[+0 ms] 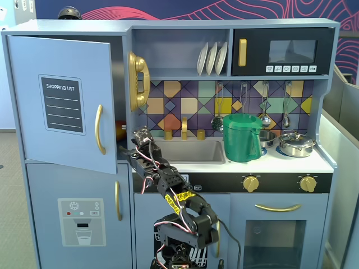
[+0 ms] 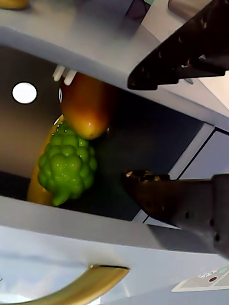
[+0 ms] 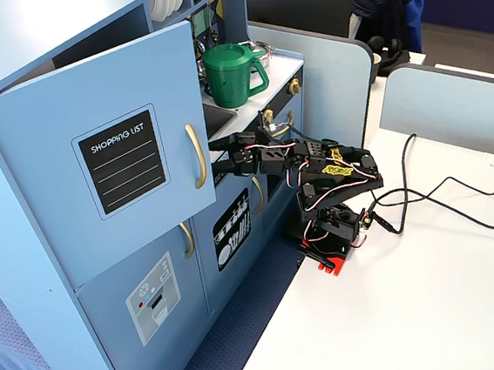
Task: Open the left cabinet door
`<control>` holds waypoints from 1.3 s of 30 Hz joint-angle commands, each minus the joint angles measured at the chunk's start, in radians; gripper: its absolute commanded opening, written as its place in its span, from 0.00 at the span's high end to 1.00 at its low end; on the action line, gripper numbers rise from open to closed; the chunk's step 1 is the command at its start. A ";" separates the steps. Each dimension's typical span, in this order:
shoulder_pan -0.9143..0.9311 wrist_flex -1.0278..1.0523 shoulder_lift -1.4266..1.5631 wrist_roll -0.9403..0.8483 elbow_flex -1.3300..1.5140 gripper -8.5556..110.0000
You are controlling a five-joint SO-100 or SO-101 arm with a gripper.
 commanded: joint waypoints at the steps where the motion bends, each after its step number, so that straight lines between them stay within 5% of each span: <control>1: -0.074 -0.078 -0.064 -0.067 -0.118 0.81; 30: -0.629 -0.249 -0.278 -0.560 -0.150 0.80; 34: -0.566 -0.261 -0.268 -0.537 -0.147 0.80; 39: -0.262 -0.127 -0.153 -0.371 -0.138 0.80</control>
